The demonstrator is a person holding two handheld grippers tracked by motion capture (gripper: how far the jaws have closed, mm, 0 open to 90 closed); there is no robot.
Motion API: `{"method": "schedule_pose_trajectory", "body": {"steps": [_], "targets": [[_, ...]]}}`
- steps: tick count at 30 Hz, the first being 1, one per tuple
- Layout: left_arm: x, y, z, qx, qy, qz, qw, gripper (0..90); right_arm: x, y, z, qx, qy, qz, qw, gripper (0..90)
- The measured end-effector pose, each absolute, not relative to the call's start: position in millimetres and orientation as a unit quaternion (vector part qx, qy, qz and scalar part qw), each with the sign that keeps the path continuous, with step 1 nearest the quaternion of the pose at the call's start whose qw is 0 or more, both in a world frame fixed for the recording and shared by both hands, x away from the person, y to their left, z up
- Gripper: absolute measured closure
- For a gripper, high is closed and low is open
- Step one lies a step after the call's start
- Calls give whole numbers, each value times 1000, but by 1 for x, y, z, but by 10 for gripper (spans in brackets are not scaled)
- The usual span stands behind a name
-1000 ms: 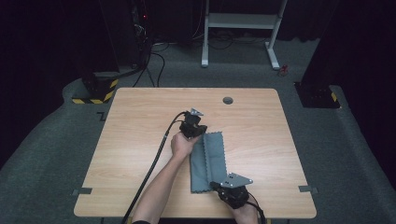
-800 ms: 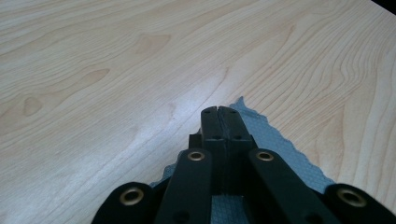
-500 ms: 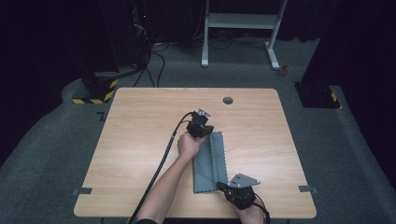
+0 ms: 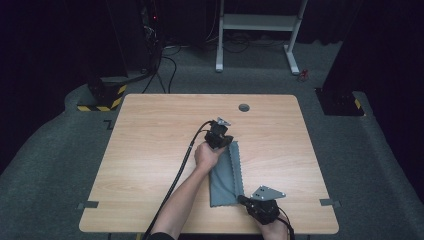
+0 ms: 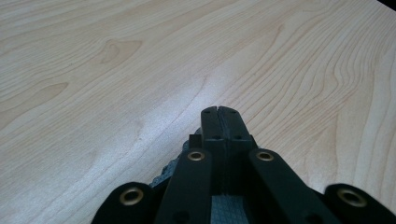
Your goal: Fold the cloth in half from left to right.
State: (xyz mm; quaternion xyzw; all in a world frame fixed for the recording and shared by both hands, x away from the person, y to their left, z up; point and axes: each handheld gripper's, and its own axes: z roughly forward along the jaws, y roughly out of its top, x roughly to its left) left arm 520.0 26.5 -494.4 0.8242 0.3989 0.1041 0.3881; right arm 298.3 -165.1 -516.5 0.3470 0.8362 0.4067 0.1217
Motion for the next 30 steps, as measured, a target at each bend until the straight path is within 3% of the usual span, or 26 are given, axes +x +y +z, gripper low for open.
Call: {"method": "schedule_pose_trajectory", "body": {"steps": [18,25,30], "targets": [[521,12,-504,826,399,117,381,881,299,-175,-520,370,832,395,119,876],[514,21,-492,811,406,137,399,630,301,-183,-515,380,824,399,131,820],[493,45,-482,811,401,160,394,523,315,-188,-508,380,823,396,145,804]]}}
